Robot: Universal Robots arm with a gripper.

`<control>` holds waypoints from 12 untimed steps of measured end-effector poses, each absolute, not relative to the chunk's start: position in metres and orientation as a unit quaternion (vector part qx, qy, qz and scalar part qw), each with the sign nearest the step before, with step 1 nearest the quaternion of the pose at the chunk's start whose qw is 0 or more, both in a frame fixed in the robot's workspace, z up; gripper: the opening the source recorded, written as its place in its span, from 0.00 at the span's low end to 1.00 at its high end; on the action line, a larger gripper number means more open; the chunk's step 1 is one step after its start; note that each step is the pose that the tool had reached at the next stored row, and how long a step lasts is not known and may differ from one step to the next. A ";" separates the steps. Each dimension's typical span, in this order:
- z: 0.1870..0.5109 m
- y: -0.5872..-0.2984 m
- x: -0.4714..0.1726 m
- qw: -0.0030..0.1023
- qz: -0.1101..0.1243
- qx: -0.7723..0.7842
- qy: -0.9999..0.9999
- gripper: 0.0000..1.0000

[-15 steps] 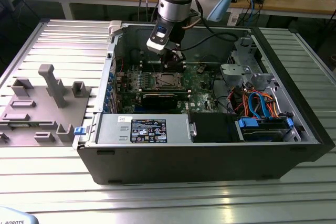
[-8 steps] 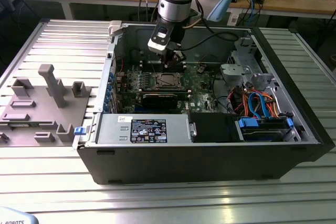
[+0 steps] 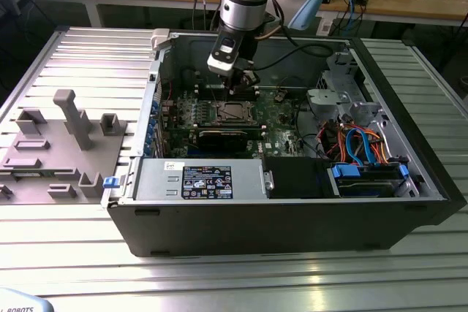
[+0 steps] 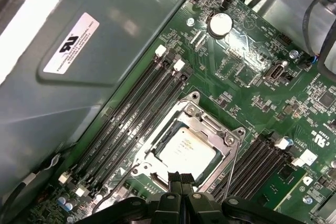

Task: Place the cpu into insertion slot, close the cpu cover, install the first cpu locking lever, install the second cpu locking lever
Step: 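Install the first cpu locking lever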

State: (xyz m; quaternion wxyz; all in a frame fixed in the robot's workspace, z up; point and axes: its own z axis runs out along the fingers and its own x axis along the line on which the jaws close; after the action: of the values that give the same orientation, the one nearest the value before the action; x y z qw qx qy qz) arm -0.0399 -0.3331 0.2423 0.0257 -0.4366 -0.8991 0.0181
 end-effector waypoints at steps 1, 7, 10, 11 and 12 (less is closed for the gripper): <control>0.242 -0.333 -0.040 0.026 0.018 -0.435 -0.900 0.11; 0.242 -0.333 -0.040 0.025 0.018 -0.423 -0.906 0.11; 0.242 -0.333 -0.040 0.025 0.019 -0.412 -0.910 0.11; 0.242 -0.333 -0.040 0.025 0.019 -0.409 -0.912 0.11; 0.242 -0.333 -0.040 0.025 0.019 -0.406 -0.913 0.11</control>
State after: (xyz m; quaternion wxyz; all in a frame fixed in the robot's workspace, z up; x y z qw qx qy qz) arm -0.0399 -0.3330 0.2423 0.0251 -0.4063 -0.9132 0.0189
